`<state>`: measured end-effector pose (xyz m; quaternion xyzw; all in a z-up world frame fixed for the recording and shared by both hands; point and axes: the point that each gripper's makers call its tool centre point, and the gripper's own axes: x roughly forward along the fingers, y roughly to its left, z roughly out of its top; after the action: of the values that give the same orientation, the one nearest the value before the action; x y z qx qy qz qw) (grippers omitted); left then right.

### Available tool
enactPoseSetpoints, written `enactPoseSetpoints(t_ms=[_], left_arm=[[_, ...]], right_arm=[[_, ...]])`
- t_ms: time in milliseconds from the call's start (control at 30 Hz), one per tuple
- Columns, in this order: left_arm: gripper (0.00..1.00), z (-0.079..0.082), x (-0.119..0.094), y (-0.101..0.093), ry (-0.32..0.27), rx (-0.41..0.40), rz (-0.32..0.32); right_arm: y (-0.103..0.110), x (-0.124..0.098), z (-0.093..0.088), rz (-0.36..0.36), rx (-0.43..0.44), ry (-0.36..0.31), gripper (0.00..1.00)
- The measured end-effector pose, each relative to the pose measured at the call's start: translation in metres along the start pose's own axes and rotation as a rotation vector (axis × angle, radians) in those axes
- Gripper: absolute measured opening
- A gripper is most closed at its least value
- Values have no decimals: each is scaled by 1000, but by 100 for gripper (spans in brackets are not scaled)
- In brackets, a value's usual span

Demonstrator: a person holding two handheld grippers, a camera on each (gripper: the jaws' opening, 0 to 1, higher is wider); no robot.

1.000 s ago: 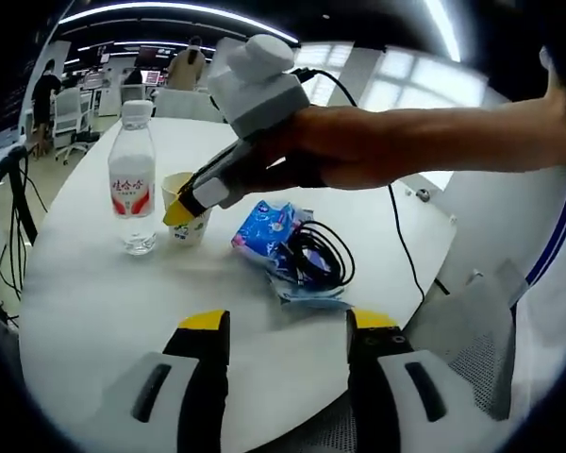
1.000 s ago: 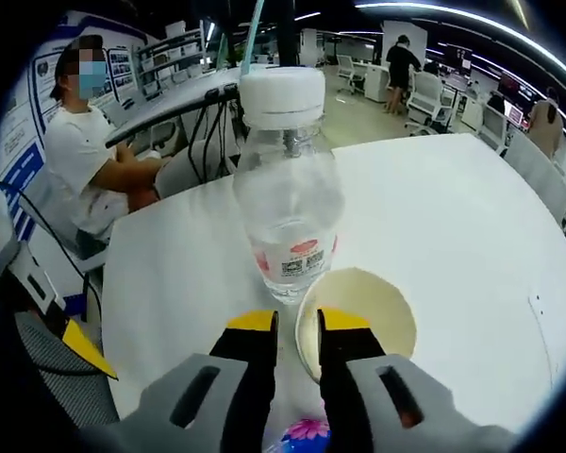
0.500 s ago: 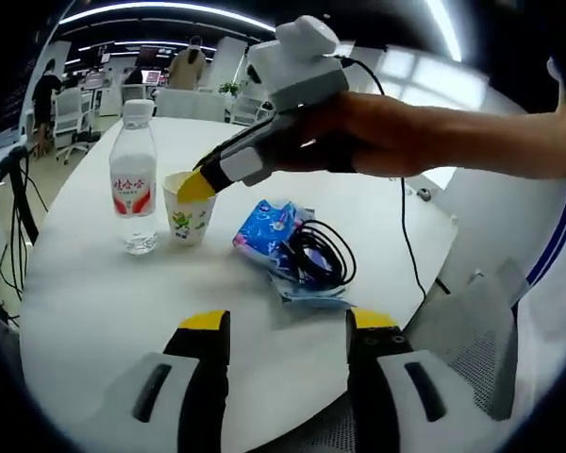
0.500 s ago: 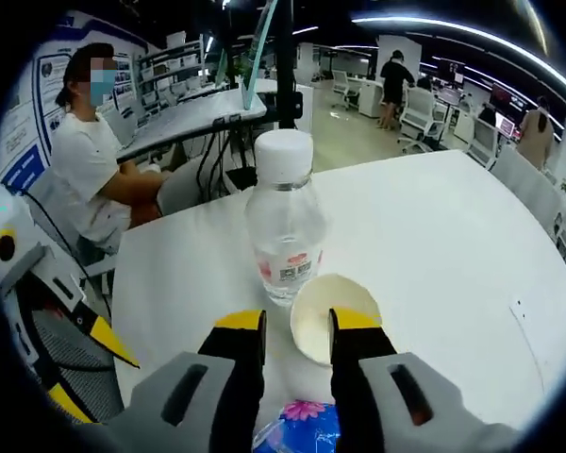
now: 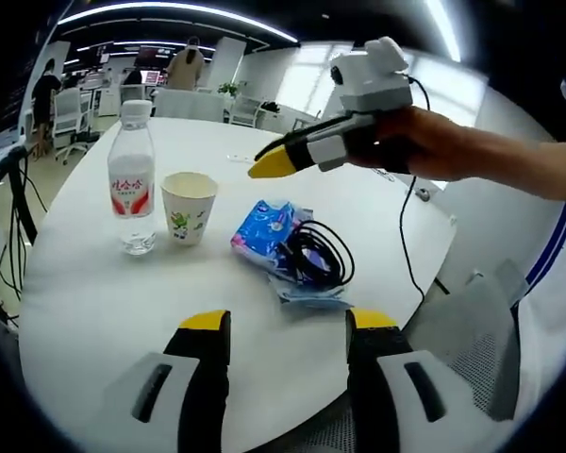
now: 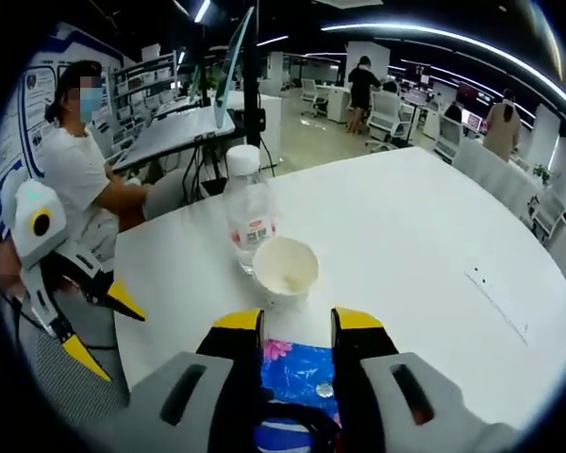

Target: Arrange the tabletop items into an orderly group along one side of the table until the central work area is clear of visible clutter.

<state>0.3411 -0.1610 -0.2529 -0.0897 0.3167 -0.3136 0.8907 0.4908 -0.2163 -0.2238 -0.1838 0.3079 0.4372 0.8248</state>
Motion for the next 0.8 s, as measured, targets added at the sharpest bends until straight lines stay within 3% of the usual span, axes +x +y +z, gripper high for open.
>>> enactPoseSetpoints(t_ms=[567, 800], left_arm=[[49, -2, 6, -4, 19, -10, -7], [49, -6, 8, -5, 35, -15, -12]], right_arm=[[-33, -68, -98, -143, 197, 42, 25], [-19, -88, -127, -173, 272, 55, 24]])
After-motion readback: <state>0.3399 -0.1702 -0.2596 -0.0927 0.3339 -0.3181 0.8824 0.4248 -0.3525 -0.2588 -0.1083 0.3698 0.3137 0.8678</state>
